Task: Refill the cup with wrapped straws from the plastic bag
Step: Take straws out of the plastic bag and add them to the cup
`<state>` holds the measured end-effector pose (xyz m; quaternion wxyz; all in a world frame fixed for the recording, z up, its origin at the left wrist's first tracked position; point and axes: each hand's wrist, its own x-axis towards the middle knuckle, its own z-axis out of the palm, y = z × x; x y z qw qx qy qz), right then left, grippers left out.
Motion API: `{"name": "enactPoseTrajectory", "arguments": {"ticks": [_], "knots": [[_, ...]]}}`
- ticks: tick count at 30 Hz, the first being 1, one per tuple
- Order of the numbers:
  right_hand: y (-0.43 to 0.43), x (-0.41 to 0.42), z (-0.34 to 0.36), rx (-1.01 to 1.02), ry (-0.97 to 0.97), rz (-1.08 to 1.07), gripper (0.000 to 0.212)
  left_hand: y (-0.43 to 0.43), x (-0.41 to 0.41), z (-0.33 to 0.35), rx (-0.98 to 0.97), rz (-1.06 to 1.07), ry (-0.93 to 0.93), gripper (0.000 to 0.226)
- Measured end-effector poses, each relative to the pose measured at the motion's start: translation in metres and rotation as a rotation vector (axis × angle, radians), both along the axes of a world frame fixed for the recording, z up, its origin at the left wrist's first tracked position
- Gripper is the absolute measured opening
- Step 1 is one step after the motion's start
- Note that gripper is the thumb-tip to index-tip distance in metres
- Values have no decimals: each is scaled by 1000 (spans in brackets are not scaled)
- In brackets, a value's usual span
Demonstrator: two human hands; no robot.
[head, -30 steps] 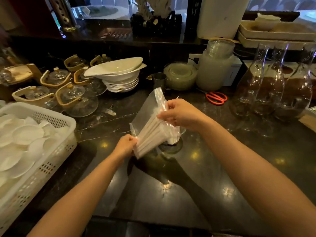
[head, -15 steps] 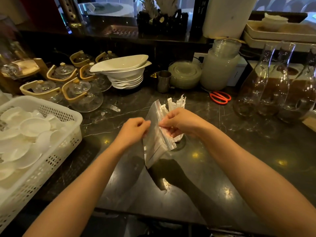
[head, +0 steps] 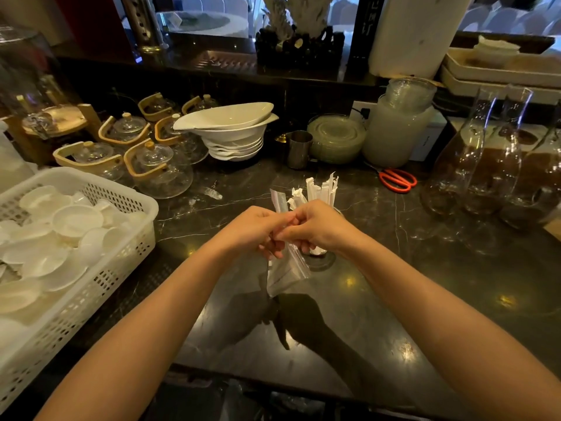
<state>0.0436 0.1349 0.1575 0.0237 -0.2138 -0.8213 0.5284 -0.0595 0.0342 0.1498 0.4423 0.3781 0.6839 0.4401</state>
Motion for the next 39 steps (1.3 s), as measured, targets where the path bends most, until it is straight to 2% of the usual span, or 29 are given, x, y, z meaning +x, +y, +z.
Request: {"name": "enactPoseTrajectory", "arguments": {"ticks": [2, 7, 19, 21, 24, 26, 30, 36, 39], "knots": [[-2, 0, -2, -24, 2, 15, 8, -1, 1, -1, 9, -3, -10, 35], [-1, -1, -6, -51, 9, -7, 24, -4, 1, -4, 38, -33, -43, 32], [-2, -3, -5, -71, 3, -13, 28, -8, -6, 2, 13, -82, -56, 24], [-2, -4, -6, -64, -19, 2, 29, -7, -5, 2, -11, -49, 44, 22], [-1, -5, -6, -71, -55, 61, 26, -3, -7, 2, -54, 13, 289, 20], [0, -6, -5, -63, -52, 74, 23, 0, -8, 2, -55, 56, 366, 19], [1, -7, -5, -7, -19, 58, 23, 0, -11, 3, -58, 90, 301, 18], [4, -6, -6, 16, -12, 47, 26, 1, -16, 3, -27, 156, 140, 32], [4, -7, -5, 10, -19, 47, 28, 1, -14, 3, 28, 169, 35, 28]]}}
